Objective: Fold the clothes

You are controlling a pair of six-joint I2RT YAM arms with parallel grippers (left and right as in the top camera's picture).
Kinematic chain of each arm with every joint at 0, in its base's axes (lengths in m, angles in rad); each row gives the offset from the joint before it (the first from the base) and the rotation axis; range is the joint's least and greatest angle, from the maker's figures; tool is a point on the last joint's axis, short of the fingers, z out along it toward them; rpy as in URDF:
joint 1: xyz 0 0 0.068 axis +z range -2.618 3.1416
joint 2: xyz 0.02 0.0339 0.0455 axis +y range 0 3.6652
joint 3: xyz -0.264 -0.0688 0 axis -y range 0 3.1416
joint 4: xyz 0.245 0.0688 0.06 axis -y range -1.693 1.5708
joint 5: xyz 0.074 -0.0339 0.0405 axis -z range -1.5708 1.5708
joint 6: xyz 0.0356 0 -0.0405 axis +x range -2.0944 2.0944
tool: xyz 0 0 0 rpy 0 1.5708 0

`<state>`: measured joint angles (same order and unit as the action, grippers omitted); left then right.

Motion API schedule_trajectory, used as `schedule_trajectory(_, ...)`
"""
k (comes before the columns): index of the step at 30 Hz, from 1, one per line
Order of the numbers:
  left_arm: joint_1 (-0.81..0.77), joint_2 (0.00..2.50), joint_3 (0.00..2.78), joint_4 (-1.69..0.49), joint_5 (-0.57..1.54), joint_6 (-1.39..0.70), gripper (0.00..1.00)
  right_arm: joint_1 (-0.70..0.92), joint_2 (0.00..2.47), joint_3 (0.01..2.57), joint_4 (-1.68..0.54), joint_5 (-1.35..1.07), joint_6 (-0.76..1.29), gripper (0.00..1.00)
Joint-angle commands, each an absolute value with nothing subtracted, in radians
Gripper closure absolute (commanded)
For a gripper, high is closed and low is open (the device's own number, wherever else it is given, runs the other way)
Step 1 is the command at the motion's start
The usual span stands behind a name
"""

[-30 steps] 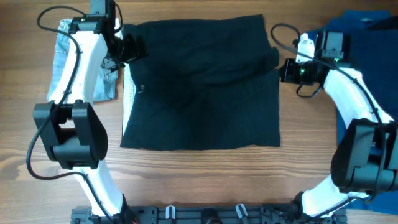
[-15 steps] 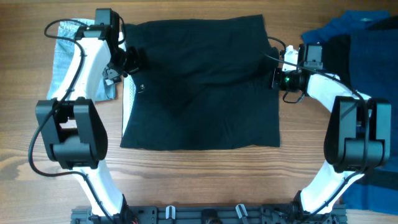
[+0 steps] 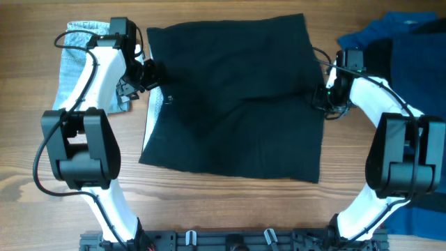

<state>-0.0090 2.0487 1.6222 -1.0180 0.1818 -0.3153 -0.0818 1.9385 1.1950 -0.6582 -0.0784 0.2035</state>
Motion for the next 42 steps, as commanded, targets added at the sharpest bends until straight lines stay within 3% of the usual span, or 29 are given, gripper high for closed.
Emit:
schedule_trajectory(1, -0.01, 2.035, 1.614, -1.025, 0.233, -0.299, 0.0, -0.119, 1.975, 1.166, -0.777, 0.053, 0.213, 0.95)
schedule_trajectory(10, -0.057, 2.035, 1.614, -1.029, 0.234, -0.294, 0.0, -0.123, 1.927, 1.276, -0.876, -0.01, 0.177, 0.92)
schedule_trajectory(19, -0.061, 2.044, 1.59, -0.987, 0.227, -0.295, 0.01, -0.123, 1.795, 1.355, -0.953, -0.224, 0.131, 0.85)
schedule_trajectory(23, -0.067, 2.044, 1.5, -0.888, 0.229, -0.295, 0.18, -0.122, 1.795, 1.347, -0.952, -0.237, 0.13, 0.85)
schedule_trajectory(42, -0.129, 2.044, 1.344, -0.668, 0.216, -0.294, 0.19, -0.122, 1.795, 1.347, -0.91, -0.233, 0.13, 0.79)
